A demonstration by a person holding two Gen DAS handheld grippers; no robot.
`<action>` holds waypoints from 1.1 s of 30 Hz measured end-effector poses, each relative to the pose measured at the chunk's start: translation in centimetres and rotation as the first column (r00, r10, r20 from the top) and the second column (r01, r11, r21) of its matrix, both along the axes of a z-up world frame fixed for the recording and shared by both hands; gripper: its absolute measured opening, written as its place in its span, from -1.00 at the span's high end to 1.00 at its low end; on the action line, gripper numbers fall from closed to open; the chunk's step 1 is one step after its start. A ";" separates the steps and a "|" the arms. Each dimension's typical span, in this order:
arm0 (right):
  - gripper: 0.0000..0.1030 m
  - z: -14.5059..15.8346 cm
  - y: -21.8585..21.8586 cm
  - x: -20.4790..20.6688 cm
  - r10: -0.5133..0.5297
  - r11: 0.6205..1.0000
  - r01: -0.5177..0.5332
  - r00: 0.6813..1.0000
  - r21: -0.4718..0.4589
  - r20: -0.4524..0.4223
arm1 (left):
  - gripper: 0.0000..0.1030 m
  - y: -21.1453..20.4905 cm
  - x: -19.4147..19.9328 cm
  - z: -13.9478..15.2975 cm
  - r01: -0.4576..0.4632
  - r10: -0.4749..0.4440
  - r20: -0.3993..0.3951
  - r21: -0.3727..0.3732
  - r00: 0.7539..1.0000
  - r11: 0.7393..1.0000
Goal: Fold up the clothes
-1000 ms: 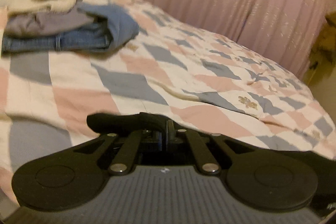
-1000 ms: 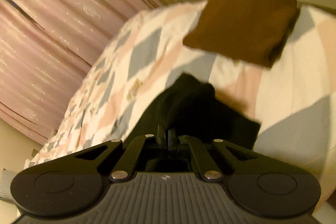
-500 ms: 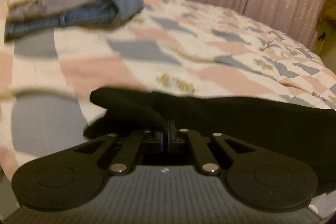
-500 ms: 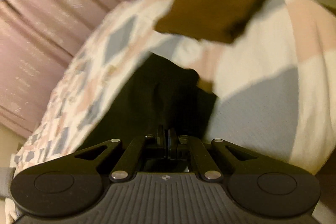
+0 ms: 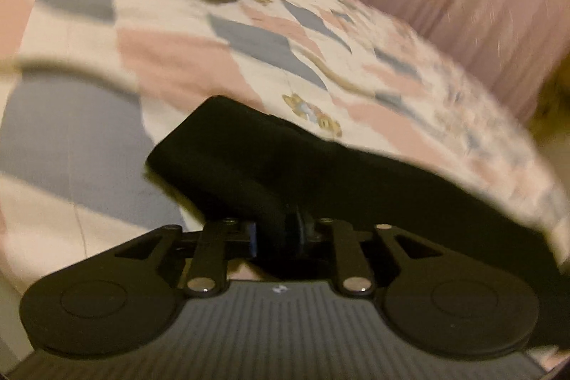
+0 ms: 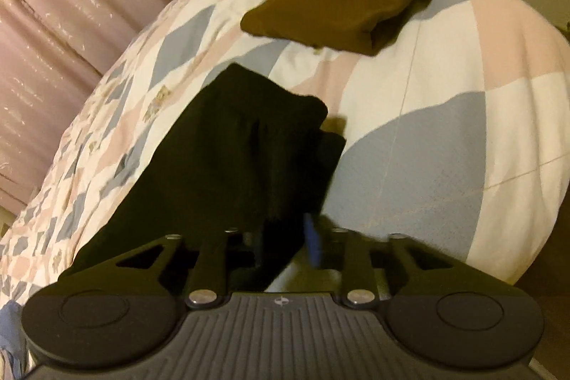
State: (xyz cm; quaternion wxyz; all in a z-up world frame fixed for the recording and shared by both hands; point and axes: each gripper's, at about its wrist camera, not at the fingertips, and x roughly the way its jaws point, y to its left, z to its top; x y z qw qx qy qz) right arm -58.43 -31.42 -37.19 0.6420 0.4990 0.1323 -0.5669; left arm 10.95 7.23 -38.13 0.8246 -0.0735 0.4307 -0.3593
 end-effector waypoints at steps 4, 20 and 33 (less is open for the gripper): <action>0.44 -0.6 -0.1 0.0 -0.005 1.000 0.004 1.000 0.021 0.006 | 0.65 0.6 1.5 -0.4 -0.037 0.033 -0.077 -0.048 0.996 0.998; 0.62 -1.5 0.3 0.2 -0.010 0.999 0.011 1.000 0.034 -0.017 | 0.97 -1.7 0.5 7.2 0.228 -0.136 0.374 -0.214 0.918 0.950; 0.64 -1.5 -0.1 0.2 -0.004 0.999 0.006 0.999 0.051 -0.033 | 0.68 1.0 2.3 -1.0 0.030 -0.030 0.001 -0.092 1.000 0.995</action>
